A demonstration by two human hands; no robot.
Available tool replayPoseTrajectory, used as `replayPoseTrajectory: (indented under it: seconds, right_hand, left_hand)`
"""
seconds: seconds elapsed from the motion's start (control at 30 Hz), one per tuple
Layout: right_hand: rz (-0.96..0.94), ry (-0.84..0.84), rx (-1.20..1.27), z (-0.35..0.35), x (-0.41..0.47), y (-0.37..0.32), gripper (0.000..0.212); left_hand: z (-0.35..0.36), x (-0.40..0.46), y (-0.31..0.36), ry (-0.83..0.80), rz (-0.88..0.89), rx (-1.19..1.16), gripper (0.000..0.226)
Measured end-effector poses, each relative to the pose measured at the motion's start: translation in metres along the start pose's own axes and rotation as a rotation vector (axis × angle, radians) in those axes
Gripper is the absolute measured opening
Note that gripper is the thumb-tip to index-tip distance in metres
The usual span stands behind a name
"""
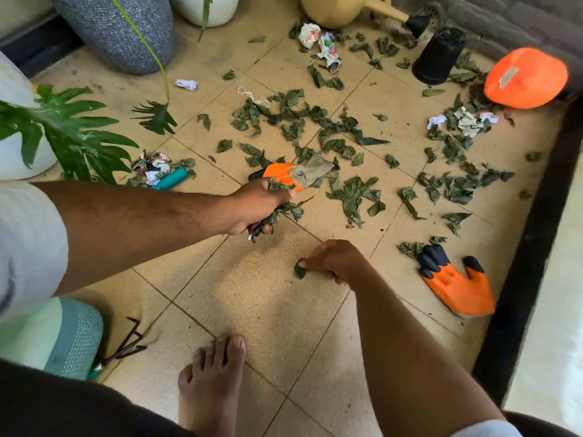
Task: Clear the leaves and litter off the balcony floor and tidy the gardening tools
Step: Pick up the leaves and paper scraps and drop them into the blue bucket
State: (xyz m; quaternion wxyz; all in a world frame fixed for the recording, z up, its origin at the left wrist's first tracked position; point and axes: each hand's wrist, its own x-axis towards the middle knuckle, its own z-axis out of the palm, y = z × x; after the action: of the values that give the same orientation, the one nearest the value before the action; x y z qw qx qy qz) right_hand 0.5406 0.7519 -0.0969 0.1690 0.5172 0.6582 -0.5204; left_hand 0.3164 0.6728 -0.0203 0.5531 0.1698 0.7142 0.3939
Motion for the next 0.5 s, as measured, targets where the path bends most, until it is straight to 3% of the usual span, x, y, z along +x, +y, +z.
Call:
replayPoseTrajectory:
  seconds: [0.07, 0.13, 0.33, 0.4, 0.5]
  right_hand:
    - [0.015, 0.1, -0.239, 0.017, 0.003, -0.005, 0.063]
    - [0.033, 0.204, -0.318, 0.03, 0.002, -0.01, 0.069]
    - [0.047, 0.212, -0.288, 0.052, 0.008, -0.019, 0.047]
    - [0.055, 0.163, 0.058, 0.05, 0.006, -0.016, 0.032]
    - [0.099, 0.03, 0.882, 0.027, -0.011, -0.02, 0.019]
  left_hand:
    - [0.003, 0.001, 0.001, -0.005, -0.005, 0.011, 0.034]
    - [0.005, 0.001, 0.001, -0.007, -0.007, 0.017, 0.036]
    - [0.003, 0.0, -0.001, -0.013, -0.009, 0.021, 0.03]
    - [0.002, -0.001, 0.001, -0.007, -0.004, 0.016, 0.029]
    - [0.002, -0.004, 0.0, 0.003, 0.014, 0.013, 0.029]
